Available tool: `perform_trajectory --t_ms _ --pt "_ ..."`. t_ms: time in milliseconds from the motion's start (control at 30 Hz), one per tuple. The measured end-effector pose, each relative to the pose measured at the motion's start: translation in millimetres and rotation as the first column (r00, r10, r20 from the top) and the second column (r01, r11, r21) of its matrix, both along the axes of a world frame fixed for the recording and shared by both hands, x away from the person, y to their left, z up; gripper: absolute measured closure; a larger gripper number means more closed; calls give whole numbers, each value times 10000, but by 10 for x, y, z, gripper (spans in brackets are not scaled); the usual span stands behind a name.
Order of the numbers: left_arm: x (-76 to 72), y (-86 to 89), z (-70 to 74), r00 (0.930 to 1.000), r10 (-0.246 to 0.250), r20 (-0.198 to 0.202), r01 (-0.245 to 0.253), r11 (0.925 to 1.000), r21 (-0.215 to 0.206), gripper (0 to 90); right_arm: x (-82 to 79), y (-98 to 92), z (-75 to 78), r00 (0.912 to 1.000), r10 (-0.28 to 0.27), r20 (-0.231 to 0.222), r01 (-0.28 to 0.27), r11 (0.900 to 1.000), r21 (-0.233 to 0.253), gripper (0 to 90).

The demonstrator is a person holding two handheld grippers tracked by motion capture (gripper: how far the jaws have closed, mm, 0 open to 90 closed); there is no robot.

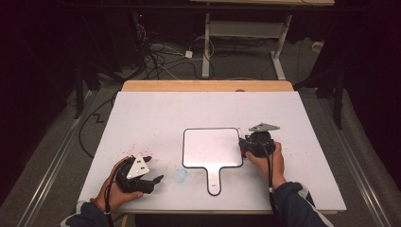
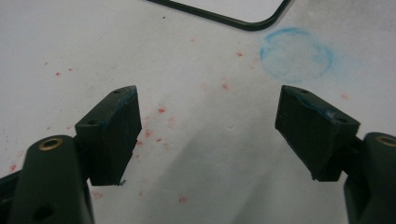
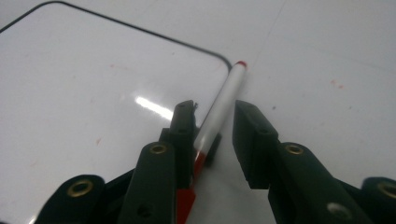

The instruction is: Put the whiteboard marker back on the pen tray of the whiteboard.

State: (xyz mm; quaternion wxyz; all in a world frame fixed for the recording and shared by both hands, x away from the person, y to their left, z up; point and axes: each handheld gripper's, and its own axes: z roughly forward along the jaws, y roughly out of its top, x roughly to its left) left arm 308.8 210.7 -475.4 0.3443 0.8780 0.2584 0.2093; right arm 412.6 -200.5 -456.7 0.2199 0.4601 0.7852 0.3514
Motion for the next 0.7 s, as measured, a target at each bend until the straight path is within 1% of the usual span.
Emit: perform_trajectory --t_ms 33,67,100,133,167,200,267,300,467,500,533,600,633,700 --pt "0 1 0 10000 6 -3 -6 10000 -2 217 13 -4 7 9999 77 78 -77 10000 -3 748" --pt "0 4 0 10000 10 -3 -10 10000 -18 217 28 0 11 9999 65 149 -62 9998 -182 770" --pt "0 7 0 10000 19 0 -19 10000 -24 217 44 -2 6 9994 308 139 -307 9995 -91 790" --pt "0 9 1 10000 22 0 -22 10000 -18 217 47 -2 2 9992 397 99 -397 9992 -33 808" --pt "0 13 1 10000 21 -9 -21 10000 -24 217 49 0 -3 9988 475 82 -475 9988 -81 819" --pt "0 13 1 10000 18 -10 -18 10000 -20 217 48 7 -11 9975 704 20 -704 9975 -83 829" --pt "-1 8 0 10000 22 -4 -22 10000 7 217 41 30 -32 9966 818 -87 -821 9961 -334 855" --pt "-3 5 1 10000 15 3 -15 10000 4 217 43 31 -44 9960 877 -161 -882 9954 -368 863" --pt "-5 0 1 10000 3 12 -4 10000 25 217 16 18 -49 9963 847 -105 -851 9955 -426 866" --pt "-4 0 2 10000 -3 14 3 10000 27 217 0 14 -53 9970 769 -85 -773 9956 -524 856" --pt "-4 -1 2 10000 -8 14 8 10000 20 217 -5 5 -58 9965 836 -71 -839 9949 -553 853" --pt "-2 -2 3 10000 -15 14 15 10000 38 217 -14 -17 -64 9962 864 -99 -867 9954 -399 852" --pt "-1 -2 5 10000 -19 13 19 10000 30 217 -22 -14 -64 9962 865 -94 -868 9953 -427 852" --pt "1 -3 6 10000 -13 13 13 10000 29 217 -38 3 -66 9958 918 23 -915 9938 -636 844"
